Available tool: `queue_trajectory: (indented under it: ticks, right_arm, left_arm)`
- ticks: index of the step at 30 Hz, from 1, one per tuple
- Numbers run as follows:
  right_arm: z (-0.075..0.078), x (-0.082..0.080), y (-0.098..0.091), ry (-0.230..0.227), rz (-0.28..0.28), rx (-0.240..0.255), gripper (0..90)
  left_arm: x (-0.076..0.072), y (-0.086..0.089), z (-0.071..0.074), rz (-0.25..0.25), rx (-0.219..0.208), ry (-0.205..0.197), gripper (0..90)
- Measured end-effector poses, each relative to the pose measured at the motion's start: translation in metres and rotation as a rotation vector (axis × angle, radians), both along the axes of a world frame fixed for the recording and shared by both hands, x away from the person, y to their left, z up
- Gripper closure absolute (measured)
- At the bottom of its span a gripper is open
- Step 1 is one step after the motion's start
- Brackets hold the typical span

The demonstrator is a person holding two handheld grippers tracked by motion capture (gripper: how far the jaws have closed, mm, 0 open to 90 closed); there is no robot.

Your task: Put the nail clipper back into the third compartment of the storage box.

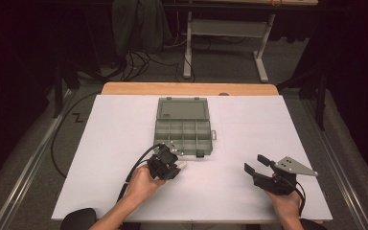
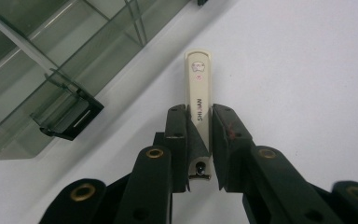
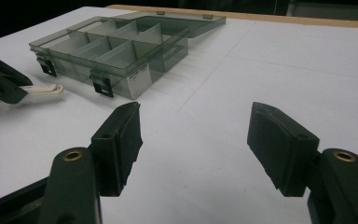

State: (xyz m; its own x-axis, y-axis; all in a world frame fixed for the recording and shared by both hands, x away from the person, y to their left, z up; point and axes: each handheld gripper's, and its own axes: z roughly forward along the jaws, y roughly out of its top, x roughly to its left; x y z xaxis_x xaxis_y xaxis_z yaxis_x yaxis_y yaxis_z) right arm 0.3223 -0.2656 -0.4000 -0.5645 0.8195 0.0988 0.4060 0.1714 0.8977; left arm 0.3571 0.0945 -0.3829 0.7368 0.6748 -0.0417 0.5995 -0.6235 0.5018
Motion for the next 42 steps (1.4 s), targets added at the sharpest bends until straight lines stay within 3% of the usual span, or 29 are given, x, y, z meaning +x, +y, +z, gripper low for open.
queue_trajectory:
  ticks: [26, 42]
  right_arm:
    - [0.000, 0.000, -0.001, -0.002, -0.001, 0.005, 36.4]
    - [0.000, 0.001, -0.001, 0.002, -0.003, 0.009, 36.3]
  left_arm:
    - [0.012, 0.000, 0.020, 0.018, -0.066, -0.017, 76.8]
    - [0.026, -0.004, 0.030, 0.031, -0.079, -0.031, 76.8]
